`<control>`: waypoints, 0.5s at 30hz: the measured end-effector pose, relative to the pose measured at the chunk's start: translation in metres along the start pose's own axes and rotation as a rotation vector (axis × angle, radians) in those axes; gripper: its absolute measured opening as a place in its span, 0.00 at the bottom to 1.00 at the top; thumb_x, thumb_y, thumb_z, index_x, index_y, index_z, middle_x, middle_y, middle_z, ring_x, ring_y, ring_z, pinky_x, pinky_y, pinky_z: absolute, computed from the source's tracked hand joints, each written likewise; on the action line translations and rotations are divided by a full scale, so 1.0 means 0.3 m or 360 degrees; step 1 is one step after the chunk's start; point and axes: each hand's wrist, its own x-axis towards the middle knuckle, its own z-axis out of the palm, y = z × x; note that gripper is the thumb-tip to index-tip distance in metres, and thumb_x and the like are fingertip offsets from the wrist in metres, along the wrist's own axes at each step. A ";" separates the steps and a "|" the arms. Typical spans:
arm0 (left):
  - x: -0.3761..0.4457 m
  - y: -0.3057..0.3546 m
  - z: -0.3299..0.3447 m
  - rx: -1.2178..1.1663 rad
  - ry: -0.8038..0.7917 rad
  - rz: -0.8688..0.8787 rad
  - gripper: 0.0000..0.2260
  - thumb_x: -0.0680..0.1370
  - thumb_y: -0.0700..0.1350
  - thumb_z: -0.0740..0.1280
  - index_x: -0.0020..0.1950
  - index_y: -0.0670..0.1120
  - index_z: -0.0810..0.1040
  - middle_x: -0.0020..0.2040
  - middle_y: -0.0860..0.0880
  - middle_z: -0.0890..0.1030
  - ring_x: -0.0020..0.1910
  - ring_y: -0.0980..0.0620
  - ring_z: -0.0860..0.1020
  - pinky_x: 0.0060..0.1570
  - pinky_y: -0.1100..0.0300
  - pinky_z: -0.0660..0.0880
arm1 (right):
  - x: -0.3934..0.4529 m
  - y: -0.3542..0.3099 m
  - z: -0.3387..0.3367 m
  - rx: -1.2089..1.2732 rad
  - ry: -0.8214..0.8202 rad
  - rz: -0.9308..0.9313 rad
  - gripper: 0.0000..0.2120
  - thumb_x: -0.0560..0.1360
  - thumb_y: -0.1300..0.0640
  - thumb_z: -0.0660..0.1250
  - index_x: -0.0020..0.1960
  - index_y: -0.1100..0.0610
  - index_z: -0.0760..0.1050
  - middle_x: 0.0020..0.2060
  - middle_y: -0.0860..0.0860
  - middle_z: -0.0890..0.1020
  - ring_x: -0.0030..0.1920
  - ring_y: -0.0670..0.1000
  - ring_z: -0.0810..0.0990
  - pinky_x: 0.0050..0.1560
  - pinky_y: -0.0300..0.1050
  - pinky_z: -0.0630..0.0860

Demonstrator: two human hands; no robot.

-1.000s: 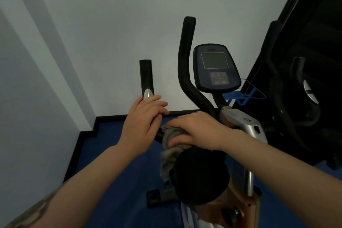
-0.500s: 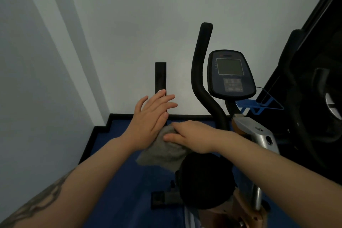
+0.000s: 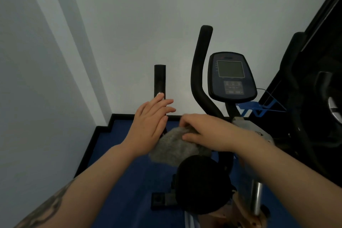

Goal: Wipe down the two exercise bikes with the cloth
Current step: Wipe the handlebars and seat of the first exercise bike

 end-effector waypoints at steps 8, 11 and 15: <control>0.002 0.013 0.003 -0.0092 0.0042 -0.0014 0.18 0.82 0.45 0.51 0.64 0.47 0.77 0.71 0.52 0.71 0.77 0.56 0.58 0.72 0.53 0.58 | 0.096 -0.091 0.078 -0.0198 -0.0326 -0.0019 0.23 0.78 0.33 0.55 0.46 0.53 0.71 0.39 0.49 0.76 0.40 0.49 0.75 0.46 0.48 0.70; 0.003 0.008 -0.004 -0.0041 0.0005 0.0005 0.17 0.82 0.45 0.51 0.64 0.48 0.76 0.71 0.53 0.71 0.77 0.55 0.57 0.71 0.48 0.61 | 0.041 -0.013 0.035 -0.0476 -0.0379 -0.0222 0.19 0.78 0.36 0.56 0.52 0.52 0.70 0.43 0.49 0.80 0.48 0.49 0.78 0.70 0.50 0.60; 0.004 0.014 0.005 -0.0080 0.0043 -0.0013 0.17 0.82 0.44 0.51 0.63 0.47 0.77 0.70 0.52 0.72 0.77 0.55 0.57 0.71 0.48 0.61 | -0.020 0.078 0.022 -0.1174 -0.0123 -0.0511 0.19 0.80 0.39 0.52 0.60 0.52 0.67 0.44 0.48 0.81 0.52 0.50 0.80 0.76 0.53 0.36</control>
